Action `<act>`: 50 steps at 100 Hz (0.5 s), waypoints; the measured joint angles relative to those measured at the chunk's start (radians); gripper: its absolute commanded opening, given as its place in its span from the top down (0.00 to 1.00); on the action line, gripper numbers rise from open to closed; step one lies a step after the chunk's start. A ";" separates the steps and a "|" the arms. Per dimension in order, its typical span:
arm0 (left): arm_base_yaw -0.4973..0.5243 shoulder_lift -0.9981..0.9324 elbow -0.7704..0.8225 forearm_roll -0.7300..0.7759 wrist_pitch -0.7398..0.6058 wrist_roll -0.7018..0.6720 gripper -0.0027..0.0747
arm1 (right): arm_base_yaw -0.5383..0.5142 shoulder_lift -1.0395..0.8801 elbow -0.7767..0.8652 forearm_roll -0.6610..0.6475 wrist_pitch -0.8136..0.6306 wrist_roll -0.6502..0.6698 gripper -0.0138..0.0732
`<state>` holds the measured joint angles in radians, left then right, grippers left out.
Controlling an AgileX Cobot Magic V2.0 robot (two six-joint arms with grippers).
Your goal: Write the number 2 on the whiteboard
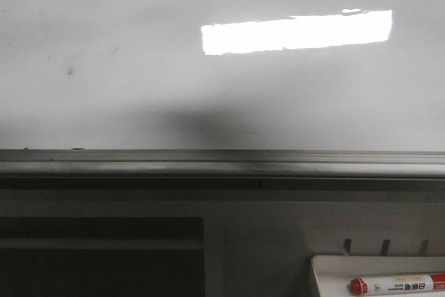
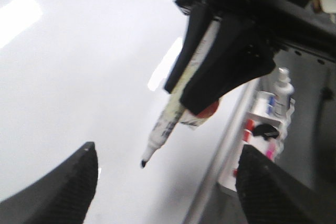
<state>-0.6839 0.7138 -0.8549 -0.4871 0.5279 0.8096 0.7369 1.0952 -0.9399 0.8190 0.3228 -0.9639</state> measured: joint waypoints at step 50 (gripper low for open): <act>0.375 -0.408 0.228 0.096 0.003 -0.230 0.99 | 0.000 0.205 -0.053 -0.331 -0.148 -0.050 0.90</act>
<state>-0.3094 0.3053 -0.6265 -0.3911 0.5311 0.5798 0.7369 1.3007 -0.9932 0.4884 0.1752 -1.0135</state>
